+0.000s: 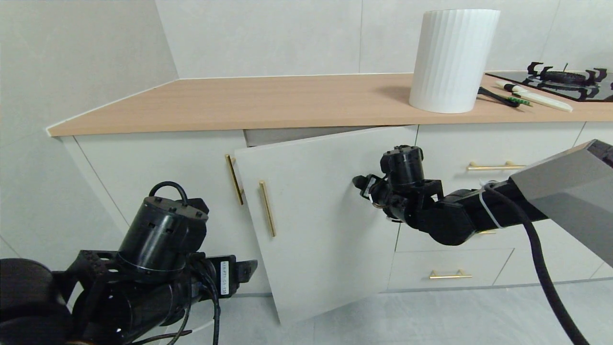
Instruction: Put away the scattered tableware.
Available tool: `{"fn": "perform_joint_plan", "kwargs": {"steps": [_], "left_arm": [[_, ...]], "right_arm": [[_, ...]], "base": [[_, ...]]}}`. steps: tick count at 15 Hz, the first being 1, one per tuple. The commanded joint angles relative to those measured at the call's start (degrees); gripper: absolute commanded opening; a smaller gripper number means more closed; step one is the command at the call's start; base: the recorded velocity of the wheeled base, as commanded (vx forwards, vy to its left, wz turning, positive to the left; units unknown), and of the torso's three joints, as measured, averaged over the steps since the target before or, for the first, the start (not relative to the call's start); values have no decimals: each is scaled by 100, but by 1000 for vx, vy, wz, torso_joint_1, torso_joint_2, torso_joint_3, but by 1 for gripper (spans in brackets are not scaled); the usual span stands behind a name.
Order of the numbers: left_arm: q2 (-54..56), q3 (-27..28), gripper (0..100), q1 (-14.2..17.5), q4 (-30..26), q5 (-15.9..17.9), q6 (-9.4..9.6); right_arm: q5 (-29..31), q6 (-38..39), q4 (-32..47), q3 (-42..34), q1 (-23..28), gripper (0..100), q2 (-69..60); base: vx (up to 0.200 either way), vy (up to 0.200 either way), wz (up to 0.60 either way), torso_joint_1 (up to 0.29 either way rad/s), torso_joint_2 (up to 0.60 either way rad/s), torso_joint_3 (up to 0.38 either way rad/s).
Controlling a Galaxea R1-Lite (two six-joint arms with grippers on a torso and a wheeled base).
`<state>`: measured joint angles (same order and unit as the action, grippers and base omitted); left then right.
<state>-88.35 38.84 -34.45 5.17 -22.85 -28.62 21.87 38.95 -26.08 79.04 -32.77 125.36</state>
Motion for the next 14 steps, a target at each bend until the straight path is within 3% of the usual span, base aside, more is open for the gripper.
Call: {"fn": "perform_joint_plan", "kwargs": {"steps": [1,10,14], "left_arm": [[-16,1,100,0,2,-1,-3],[-25,1,100,0,10,-1,-12],[-25,1,100,0,10,-1,-12]], "right_arm": [[63,16,-3,120,42,100,121],[1003,16,-3,920,253,100,753],[1153,7,-3,1043,280,100,833]], "base": [[0,0,0,0,0,0],[0,0,0,0,0,0],[0,0,0,0,0,0]]}}
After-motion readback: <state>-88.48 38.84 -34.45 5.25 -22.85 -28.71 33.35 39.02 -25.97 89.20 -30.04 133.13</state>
